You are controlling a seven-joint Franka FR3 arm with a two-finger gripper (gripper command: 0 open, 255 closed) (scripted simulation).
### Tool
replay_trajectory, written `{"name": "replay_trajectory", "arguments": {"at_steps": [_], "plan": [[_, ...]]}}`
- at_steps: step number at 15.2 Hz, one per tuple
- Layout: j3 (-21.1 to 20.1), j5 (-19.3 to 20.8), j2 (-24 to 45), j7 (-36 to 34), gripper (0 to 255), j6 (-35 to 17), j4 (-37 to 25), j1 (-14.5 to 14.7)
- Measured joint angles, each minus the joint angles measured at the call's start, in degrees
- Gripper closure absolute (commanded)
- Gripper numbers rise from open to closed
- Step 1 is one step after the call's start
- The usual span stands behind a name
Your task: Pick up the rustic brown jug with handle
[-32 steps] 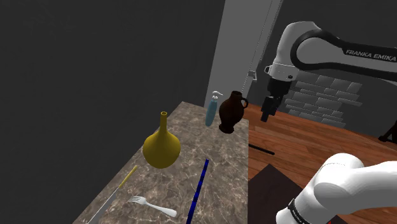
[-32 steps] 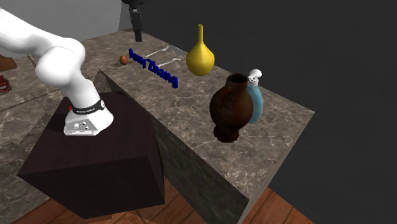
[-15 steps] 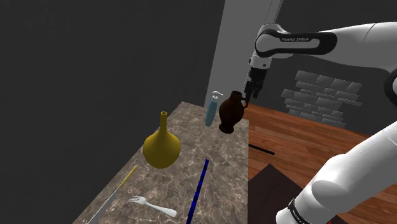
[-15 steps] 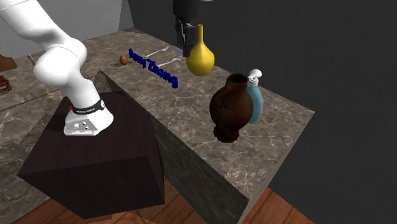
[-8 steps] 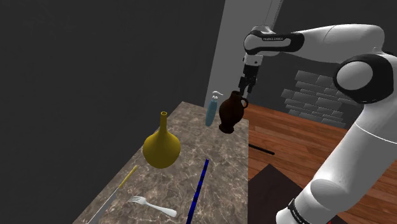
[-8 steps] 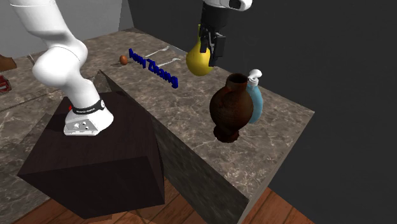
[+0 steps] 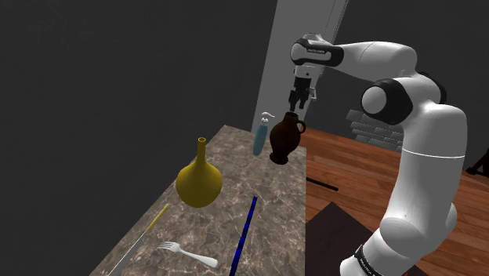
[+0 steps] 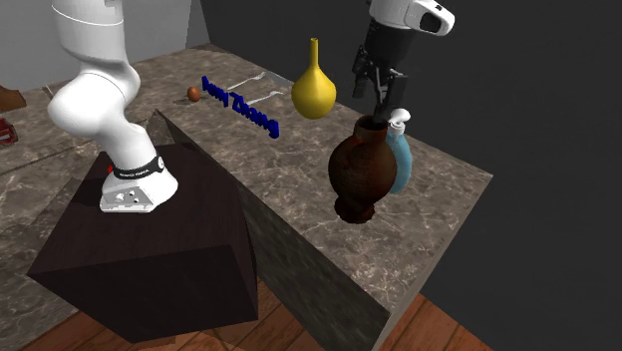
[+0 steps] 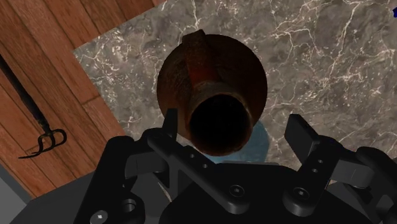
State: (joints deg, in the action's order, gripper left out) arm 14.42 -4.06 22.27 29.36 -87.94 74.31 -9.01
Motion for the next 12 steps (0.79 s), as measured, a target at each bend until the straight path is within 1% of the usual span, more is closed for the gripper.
{"name": "replay_trajectory", "arguments": {"at_steps": [2, 7, 8, 12], "plan": [[0.0, -0.2, 0.8, 0.1, 0, -0.9, 0.1, -0.1], [-0.1, -0.2, 0.7, 0.1, 0, -4.6, 3.9, 0.1], [-0.1, -0.2, 0.8, 0.2, 255, -4.9, 4.2, 0.1], [-0.1, -0.2, 0.6, 0.2, 255, -5.1, 4.4, 0.1]]}}
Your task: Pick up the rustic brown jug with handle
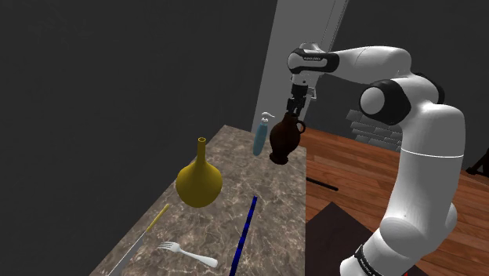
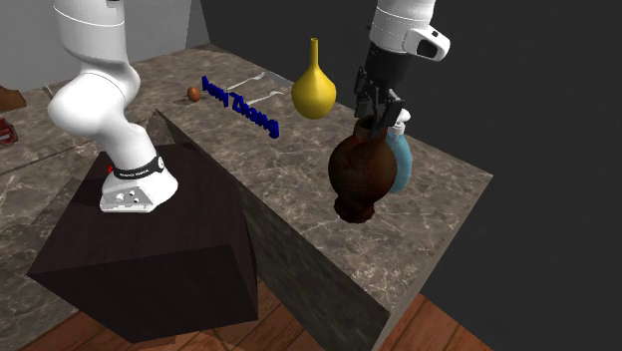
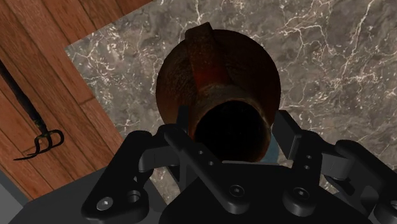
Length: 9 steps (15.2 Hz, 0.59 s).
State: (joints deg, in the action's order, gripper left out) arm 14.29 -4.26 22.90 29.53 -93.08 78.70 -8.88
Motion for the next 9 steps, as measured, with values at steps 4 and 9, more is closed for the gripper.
{"name": "replay_trajectory", "arguments": {"at_steps": [4, 9], "plan": [[0.0, 0.0, -0.1, 0.0, 255, -0.2, 0.1, 0.0], [0.0, 0.0, 0.3, -0.1, 255, 1.8, -1.7, -0.1]]}}
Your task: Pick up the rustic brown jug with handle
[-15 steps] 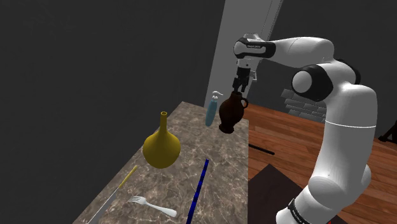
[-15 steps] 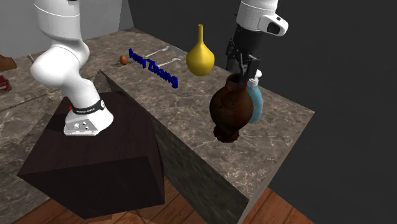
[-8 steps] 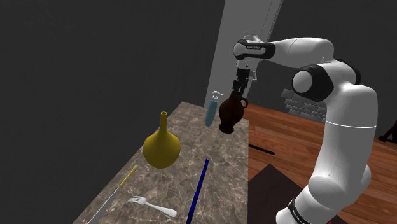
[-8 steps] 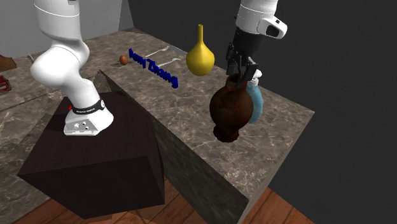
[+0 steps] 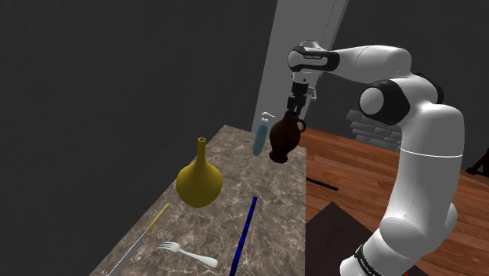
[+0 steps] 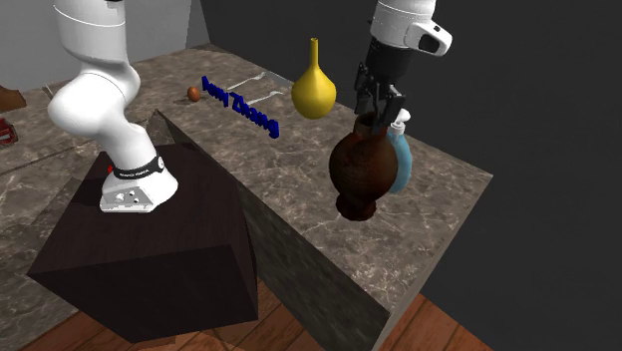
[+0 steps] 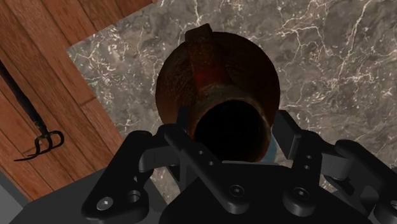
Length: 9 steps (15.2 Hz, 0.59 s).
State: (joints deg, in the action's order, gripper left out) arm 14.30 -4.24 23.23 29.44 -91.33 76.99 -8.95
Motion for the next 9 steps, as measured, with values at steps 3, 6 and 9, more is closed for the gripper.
{"name": "replay_trajectory", "arguments": {"at_steps": [3, 6, 9], "plan": [[0.1, 0.0, 0.2, 0.2, 255, 2.0, -2.2, -0.3], [0.1, -0.1, 0.6, 0.2, 255, 4.7, -5.3, -0.5], [0.1, -0.3, 1.4, 0.2, 255, 7.5, -8.9, -0.8]]}}
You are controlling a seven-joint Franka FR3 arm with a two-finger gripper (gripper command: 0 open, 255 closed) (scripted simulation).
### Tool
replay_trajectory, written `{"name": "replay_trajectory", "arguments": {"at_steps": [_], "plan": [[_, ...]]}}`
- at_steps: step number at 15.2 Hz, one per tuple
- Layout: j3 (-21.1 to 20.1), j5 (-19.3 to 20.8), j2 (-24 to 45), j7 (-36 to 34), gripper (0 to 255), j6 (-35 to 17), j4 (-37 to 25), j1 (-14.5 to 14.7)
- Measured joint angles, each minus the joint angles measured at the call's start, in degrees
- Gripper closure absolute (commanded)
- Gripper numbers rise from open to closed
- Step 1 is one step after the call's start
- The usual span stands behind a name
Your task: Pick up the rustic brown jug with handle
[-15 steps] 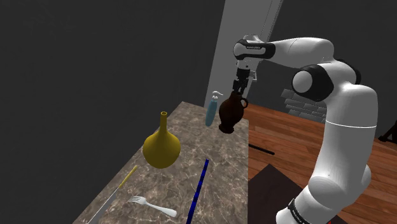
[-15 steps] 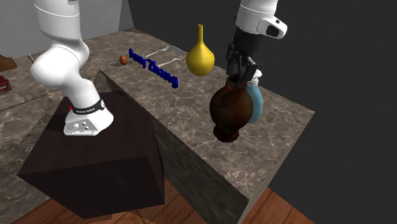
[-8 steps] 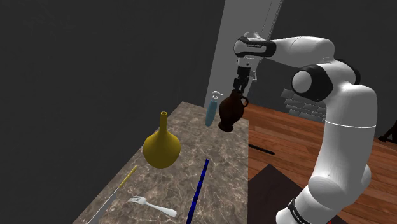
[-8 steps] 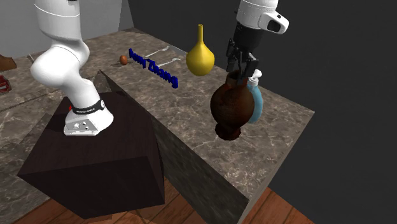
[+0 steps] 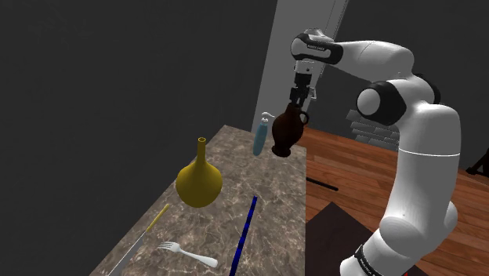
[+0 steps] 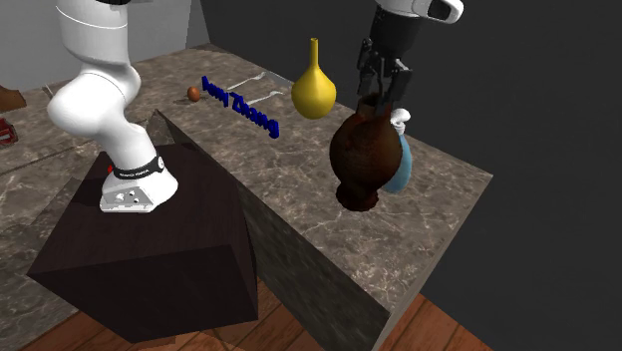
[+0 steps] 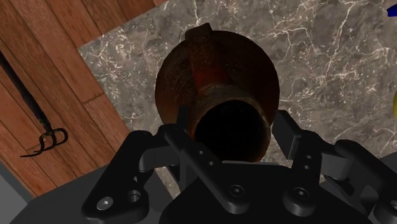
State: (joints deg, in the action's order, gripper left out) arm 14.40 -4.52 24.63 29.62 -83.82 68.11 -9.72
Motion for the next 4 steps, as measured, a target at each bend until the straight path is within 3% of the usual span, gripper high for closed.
{"name": "replay_trajectory", "arguments": {"at_steps": [4], "plan": [[0.0, -0.2, 0.9, 0.1, 255, 3.2, -4.1, -0.4]]}}
